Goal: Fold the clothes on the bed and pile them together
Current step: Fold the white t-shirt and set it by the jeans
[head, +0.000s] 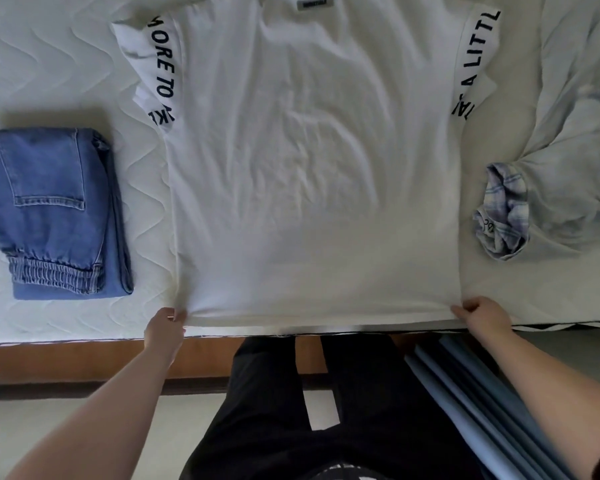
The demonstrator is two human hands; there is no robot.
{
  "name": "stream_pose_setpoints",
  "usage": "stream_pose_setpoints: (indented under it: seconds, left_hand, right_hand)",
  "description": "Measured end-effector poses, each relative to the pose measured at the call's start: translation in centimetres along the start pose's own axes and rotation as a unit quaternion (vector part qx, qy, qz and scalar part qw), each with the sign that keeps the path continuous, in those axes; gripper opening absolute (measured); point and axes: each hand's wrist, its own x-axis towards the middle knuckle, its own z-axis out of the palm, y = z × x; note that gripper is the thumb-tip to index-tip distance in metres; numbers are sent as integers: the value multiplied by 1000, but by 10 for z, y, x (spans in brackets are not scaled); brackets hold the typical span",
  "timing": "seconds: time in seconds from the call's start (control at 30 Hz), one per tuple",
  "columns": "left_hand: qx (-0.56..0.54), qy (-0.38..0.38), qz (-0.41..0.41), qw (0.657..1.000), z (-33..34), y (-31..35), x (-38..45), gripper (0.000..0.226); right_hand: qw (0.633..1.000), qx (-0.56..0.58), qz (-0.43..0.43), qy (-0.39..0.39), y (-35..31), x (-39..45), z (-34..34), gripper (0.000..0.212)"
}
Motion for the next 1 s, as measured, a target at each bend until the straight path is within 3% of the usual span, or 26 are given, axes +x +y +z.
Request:
stream_pose_setpoints:
  seconds: [0.17, 0.3, 0.57, 0.8, 1.0]
  left_hand:
    - [-1, 24, 1, 1000, -3, 14, -12, 49]
    - [-74, 87, 12, 993, -22, 46, -19, 33]
    - [-147, 143, 243, 948, -54, 149, 26, 20]
    - [-166, 148, 350, 910, -108, 212, 83, 26]
    - [-174, 150, 352, 907, -150, 260, 147, 36]
  right_hand:
    - [996, 28, 22, 76, -16, -14, -12, 33]
    - [988, 73, -61, 125, -71, -28, -21, 27]
    - [931, 150, -278, 181, -272, -36, 19, 19]
    - [887, 163, -390, 185, -439, -61, 46, 22]
    - [878, 100, -454, 112, -533, -59, 47, 37]
